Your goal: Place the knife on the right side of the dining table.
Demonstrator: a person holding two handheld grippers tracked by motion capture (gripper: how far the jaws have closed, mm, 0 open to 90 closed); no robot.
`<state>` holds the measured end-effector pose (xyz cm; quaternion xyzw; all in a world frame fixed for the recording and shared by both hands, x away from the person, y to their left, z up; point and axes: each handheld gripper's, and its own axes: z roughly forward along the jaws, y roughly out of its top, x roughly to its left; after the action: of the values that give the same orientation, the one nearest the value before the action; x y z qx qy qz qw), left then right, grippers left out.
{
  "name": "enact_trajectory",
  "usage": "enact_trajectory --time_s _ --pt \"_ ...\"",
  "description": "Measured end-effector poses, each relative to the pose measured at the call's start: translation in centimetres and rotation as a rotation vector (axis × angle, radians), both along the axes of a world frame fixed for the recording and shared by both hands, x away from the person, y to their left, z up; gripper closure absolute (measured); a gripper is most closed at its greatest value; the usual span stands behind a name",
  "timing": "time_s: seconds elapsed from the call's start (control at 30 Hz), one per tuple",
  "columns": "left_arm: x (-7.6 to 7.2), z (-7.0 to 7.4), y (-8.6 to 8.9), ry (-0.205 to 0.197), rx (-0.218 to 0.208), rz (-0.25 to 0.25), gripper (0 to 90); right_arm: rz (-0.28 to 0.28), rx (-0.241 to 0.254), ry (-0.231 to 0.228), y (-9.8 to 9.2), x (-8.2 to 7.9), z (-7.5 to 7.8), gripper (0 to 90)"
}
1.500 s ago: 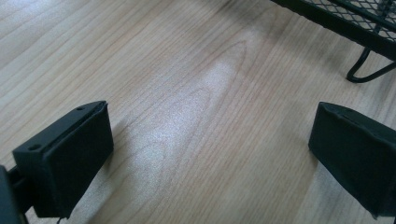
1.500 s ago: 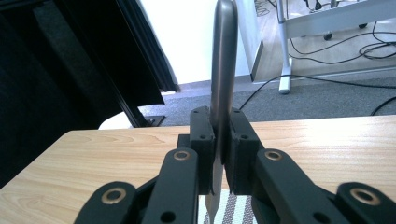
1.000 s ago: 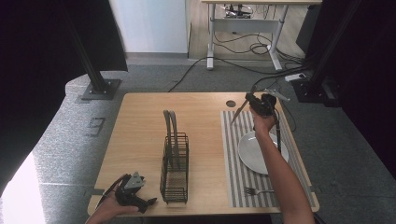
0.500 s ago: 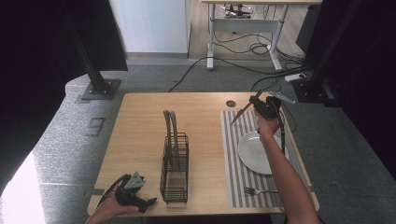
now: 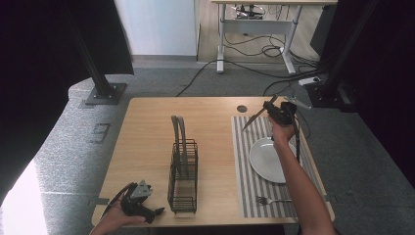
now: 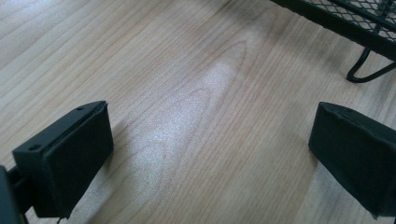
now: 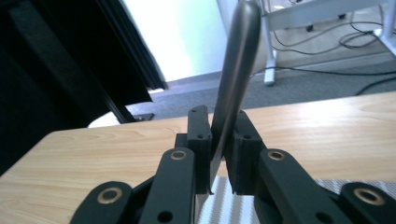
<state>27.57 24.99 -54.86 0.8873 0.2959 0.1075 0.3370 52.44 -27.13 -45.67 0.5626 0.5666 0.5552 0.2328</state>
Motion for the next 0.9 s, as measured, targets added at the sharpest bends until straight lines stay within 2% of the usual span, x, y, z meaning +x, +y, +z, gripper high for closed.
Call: enact_trajectory --time_s 0.17,0.47,0.53,0.9 --pt "0.0 0.0 0.0 0.0 0.0 0.0 0.0 -0.016 -0.028 0.019 -0.6 0.0 -0.1 79.1" --pt "0.0 0.0 0.0 0.0 0.0 0.0 0.0 -0.044 -0.041 0.056 -1.6 0.2 -0.6 76.5" --pt "0.0 0.0 0.0 0.0 0.0 0.0 0.0 -0.051 -0.05 0.044 -1.7 0.1 -0.8 75.9" --pt "0.0 0.0 0.0 0.0 0.0 0.0 0.0 -0.077 -0.033 0.081 -3.1 0.1 -1.7 72.6"
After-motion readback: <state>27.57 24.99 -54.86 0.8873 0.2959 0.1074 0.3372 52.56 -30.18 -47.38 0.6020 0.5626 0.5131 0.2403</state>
